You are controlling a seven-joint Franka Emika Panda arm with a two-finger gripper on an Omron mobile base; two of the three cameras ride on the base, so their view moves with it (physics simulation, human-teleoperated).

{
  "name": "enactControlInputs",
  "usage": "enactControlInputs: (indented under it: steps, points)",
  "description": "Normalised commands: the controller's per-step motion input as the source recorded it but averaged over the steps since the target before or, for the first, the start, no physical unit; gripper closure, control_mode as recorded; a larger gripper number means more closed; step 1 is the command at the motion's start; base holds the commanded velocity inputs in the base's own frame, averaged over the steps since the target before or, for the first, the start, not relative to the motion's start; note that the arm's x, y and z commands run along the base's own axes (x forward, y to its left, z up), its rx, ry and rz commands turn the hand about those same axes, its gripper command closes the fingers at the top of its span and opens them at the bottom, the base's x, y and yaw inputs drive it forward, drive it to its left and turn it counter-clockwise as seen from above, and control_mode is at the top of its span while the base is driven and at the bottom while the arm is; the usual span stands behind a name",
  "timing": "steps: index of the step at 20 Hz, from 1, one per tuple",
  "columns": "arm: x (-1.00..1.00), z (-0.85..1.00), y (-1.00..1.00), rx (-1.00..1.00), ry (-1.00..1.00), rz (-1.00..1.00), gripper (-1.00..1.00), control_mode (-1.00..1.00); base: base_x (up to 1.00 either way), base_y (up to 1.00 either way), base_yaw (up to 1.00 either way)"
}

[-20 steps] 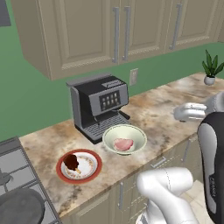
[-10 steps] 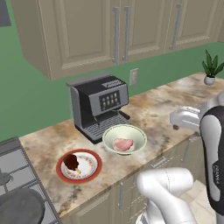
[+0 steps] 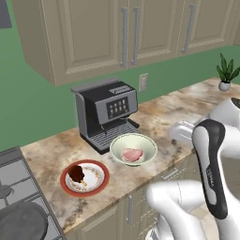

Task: Place one of the steaks on the plate and the other in the bowl. Then place the bowl in the fridge.

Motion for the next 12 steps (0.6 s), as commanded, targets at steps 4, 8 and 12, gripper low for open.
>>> enactControlInputs:
  steps: [4, 8, 12]
  points:
    - [0.51, -0.44, 0.14, 0.04, 0.08, -0.11, -1.0, -1.0, 0.0, 0.0, 0.0]
    - [0.53, -0.4, 0.09, 0.03, 0.01, -0.11, -1.0, -1.0, 0.0, 0.0, 0.0]
    - [0.51, -0.39, 0.0, 0.03, 0.0, -0.12, -1.0, -1.0, 0.0, 0.0, 0.0]
